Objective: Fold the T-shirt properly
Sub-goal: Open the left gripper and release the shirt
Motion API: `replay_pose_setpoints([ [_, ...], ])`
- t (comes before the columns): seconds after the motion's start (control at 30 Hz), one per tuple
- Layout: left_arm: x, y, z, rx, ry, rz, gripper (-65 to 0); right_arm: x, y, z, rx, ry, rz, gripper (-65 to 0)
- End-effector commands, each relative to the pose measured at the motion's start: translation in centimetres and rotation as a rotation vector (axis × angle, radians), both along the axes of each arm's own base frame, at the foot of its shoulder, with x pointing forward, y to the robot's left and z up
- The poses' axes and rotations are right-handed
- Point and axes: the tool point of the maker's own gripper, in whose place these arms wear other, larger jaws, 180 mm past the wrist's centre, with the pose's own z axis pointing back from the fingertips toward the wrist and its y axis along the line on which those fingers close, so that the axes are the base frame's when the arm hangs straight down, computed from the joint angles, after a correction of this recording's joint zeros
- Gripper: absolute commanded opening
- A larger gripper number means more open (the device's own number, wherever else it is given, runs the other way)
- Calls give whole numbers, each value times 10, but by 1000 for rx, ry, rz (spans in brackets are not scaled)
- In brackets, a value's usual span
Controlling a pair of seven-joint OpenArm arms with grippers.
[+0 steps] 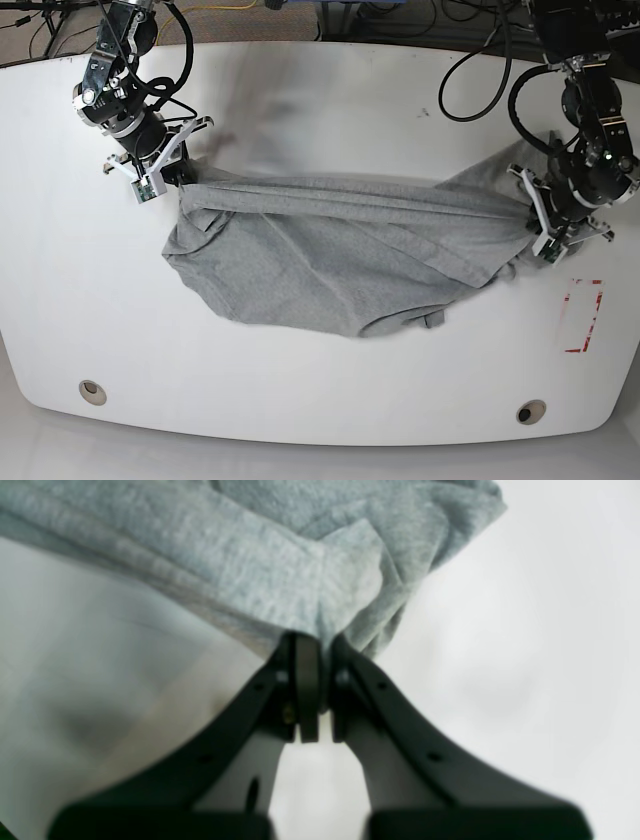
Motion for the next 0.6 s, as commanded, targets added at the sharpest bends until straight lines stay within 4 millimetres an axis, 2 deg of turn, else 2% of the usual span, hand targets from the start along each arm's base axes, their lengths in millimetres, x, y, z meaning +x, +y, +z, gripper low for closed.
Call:
replay_pose_setpoints([
  [0.0,-3,25,13,57,-24,53,-640,6,-7,10,-13,-35,-10,-637],
  [0.13,-10,44,17,67,-31,107,-640,6,-7,10,-13,-35,-10,-637],
  [0.27,-26,69,17,97,-14,166,-640,6,-8,10,-15,-35,-12,-637],
  [0.4,-37,85,17,121,2,198,-640,6,-8,10,-15,-35,-12,-637],
  [0.57,-62,103,9,146,50,241,-640,5,-8,9,-15,-31,-16,-637],
])
